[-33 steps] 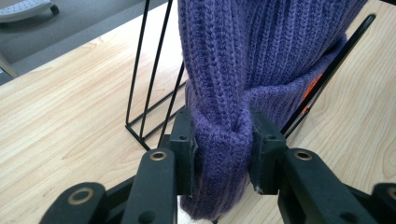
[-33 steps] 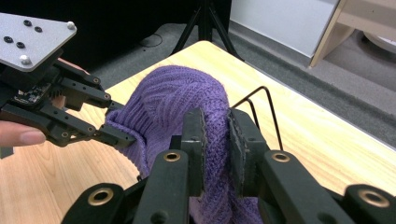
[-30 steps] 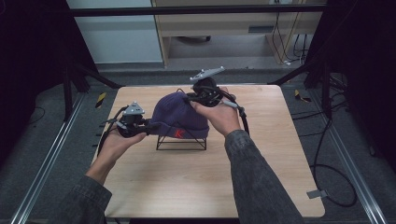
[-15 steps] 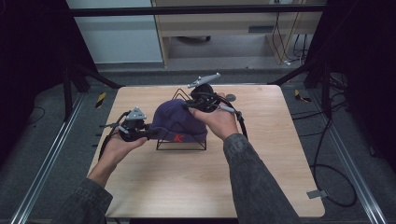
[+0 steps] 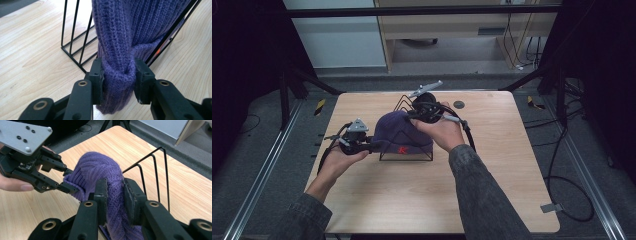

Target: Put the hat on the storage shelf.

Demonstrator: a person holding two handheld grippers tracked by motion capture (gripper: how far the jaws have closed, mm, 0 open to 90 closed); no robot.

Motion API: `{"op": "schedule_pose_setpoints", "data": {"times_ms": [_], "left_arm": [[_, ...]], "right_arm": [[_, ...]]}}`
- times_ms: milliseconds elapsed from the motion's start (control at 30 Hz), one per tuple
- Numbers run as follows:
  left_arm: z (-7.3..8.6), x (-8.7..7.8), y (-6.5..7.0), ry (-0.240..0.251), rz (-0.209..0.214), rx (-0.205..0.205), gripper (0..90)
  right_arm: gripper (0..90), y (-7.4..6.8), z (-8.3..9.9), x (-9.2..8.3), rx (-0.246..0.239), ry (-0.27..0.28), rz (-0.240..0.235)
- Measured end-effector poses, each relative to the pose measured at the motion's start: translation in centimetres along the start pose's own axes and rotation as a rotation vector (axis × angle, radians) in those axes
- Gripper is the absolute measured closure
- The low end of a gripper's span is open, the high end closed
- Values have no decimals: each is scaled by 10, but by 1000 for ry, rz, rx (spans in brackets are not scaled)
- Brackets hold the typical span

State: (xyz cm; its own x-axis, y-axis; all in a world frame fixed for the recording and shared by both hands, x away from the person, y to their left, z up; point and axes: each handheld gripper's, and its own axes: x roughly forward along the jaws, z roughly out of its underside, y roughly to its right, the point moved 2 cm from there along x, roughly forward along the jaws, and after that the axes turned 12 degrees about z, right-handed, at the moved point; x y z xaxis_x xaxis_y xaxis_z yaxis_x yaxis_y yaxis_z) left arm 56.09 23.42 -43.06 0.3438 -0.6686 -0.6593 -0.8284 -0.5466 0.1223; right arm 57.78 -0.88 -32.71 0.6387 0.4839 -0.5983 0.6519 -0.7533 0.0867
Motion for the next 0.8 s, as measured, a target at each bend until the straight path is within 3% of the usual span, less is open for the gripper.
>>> {"op": "schedule_pose_setpoints", "data": {"times_ms": [467, 800], "left_arm": [[15, 5, -3, -19, -5, -24, 611], [20, -3, -4, -12, -21, -28, 578]], "right_arm": [[720, -3, -1, -2, 10, 18, -11], [713, 0, -1, -7, 19, 28, -5]]}}
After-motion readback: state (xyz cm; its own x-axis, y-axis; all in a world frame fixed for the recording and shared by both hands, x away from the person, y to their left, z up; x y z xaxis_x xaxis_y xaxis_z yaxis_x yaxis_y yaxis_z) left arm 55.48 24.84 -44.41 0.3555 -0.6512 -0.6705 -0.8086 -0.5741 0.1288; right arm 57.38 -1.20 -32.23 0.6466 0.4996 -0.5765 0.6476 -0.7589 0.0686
